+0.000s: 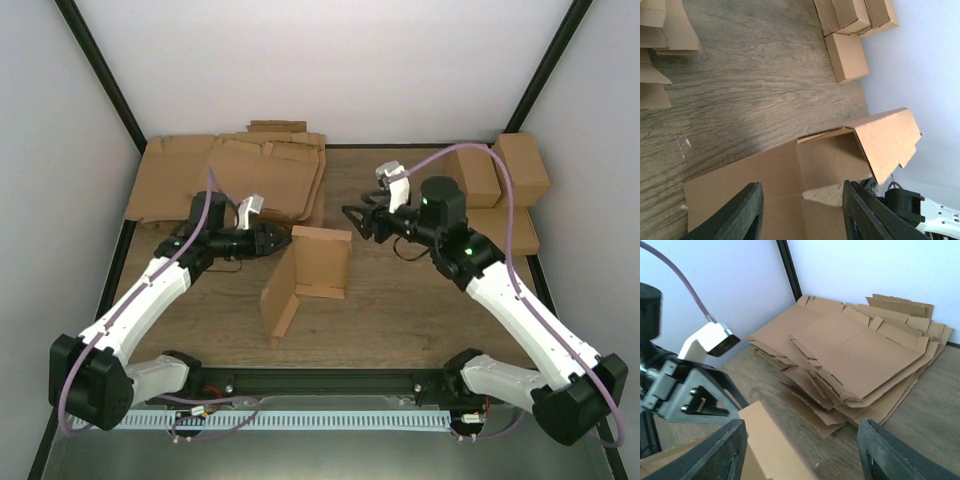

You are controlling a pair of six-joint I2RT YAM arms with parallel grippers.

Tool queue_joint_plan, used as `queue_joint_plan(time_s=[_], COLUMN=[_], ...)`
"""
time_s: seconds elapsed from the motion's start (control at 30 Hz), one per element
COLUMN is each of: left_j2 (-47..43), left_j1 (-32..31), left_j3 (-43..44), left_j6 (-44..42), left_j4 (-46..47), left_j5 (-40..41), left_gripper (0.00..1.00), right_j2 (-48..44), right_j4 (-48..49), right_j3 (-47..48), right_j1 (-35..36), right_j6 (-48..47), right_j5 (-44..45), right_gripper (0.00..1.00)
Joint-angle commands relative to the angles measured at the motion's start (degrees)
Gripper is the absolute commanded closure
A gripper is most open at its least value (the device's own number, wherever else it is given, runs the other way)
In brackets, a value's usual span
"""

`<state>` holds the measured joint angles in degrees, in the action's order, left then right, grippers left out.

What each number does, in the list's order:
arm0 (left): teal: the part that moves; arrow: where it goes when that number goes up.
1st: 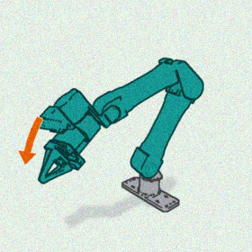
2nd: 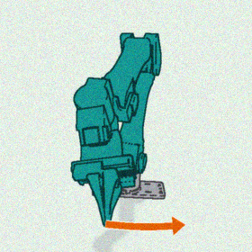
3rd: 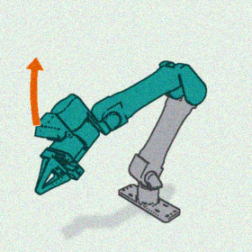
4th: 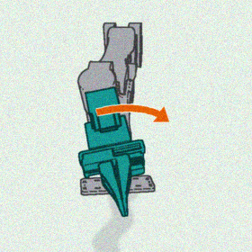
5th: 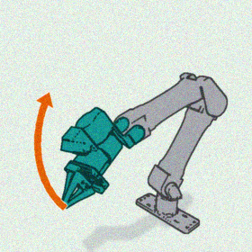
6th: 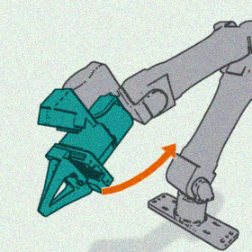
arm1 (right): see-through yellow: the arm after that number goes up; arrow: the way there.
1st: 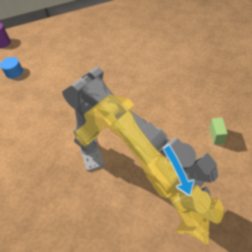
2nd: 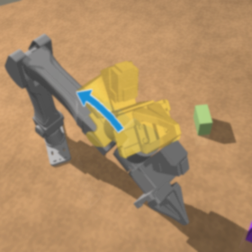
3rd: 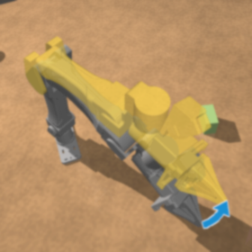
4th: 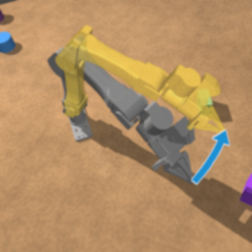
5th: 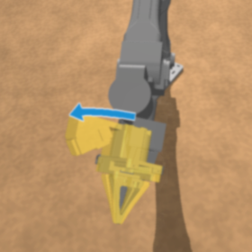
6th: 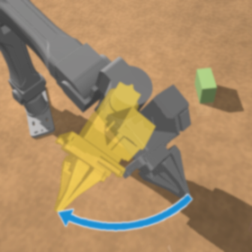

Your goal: Fold the paper box

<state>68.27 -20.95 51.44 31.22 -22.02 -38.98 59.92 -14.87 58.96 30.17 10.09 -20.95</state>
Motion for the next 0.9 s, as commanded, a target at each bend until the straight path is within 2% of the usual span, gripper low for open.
queue_joint_plan(time_s=[0.0,0.1,0.33,0.53,0.63,0.87], left_j2=[-3.57,-5.81,-8.59,-9.1,-8.62,-7.41], left_j1=[-0.25,-0.26,-0.31,-0.28,-0.53,-1.18], left_j3=[1.77,1.91,0.81,-0.05,-0.2,-1.09], left_j6=[-2.16,-3.26,-5.63,-6.43,-6.53,-7.41], left_j4=[-3.92,-6.66,-11.4,-11.87,-11.83,-11.83], left_j5=[1.23,1.09,0.19,-1.78,-2.47,-2.68], left_gripper=[0.53,0.52,0.55,0.56,0.58,0.59], right_j2=[6.46,10.45,15.12,13.95,13.08,12.25], right_j4=[-5.64,-7.01,-7.25,-8.34,-8.46,-10.11], right_j3=[5.49,6.71,5.38,2.45,1.12,-0.56], right_j1=[-0.11,-0.12,0.31,0.67,1.05,6.05], right_j6=[-6.86,-8.87,-10.3,-11.83,-11.7,-12.31], right_j5=[-2.5,-6.85,-16.35,-17.13,-16.89,-7.4], right_gripper=[0.35,0.34,0.46,0.52,0.62,0.59])
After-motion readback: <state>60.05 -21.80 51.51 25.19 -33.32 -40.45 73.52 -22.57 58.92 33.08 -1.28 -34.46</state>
